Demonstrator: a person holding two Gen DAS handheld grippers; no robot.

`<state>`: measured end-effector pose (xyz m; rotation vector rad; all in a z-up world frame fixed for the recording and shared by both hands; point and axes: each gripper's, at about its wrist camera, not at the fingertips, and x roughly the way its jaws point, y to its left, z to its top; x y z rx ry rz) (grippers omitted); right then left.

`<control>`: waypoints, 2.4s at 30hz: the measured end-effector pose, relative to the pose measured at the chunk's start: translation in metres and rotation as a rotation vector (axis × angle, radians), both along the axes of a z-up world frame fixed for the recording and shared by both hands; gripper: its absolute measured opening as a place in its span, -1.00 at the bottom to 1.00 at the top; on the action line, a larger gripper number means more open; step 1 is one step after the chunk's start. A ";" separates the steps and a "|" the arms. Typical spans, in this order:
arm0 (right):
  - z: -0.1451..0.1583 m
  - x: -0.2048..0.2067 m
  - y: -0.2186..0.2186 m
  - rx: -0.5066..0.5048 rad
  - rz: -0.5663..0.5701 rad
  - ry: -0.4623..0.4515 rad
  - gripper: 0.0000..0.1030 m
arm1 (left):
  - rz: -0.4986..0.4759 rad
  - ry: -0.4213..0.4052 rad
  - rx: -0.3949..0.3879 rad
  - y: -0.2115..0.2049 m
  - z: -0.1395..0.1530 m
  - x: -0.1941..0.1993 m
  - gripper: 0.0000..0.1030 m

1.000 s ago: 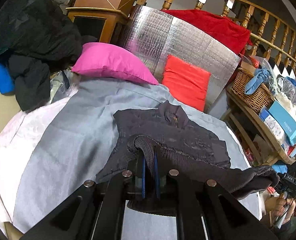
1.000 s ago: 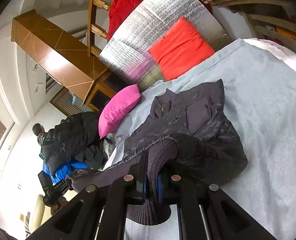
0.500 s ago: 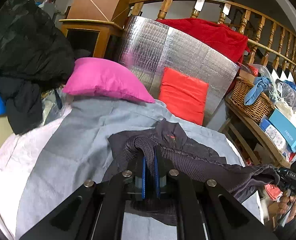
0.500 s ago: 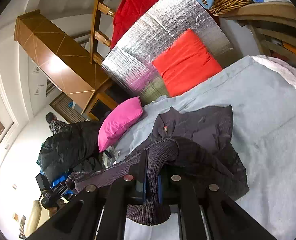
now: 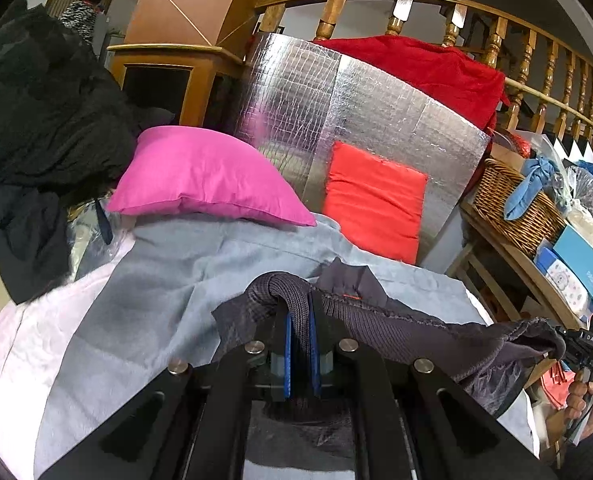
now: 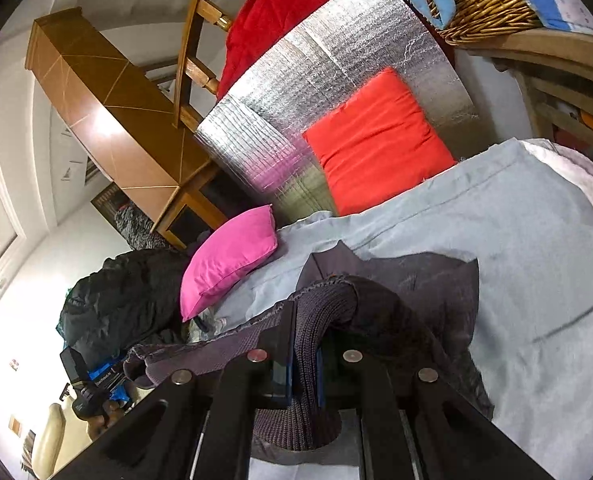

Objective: Fold large clothes

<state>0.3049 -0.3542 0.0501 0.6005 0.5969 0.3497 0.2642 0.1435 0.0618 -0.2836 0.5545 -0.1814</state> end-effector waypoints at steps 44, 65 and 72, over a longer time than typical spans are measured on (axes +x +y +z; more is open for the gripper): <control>-0.153 0.223 -0.022 0.035 -0.094 0.333 -0.82 | 0.118 0.342 0.034 -0.031 -0.141 0.233 -0.75; -0.103 0.154 -0.018 -0.004 -0.133 0.185 0.66 | 0.157 0.227 0.102 0.004 -0.128 0.133 0.54; -0.110 0.104 0.022 -0.018 -0.011 0.221 0.66 | 0.053 0.233 0.109 -0.022 -0.140 0.084 0.54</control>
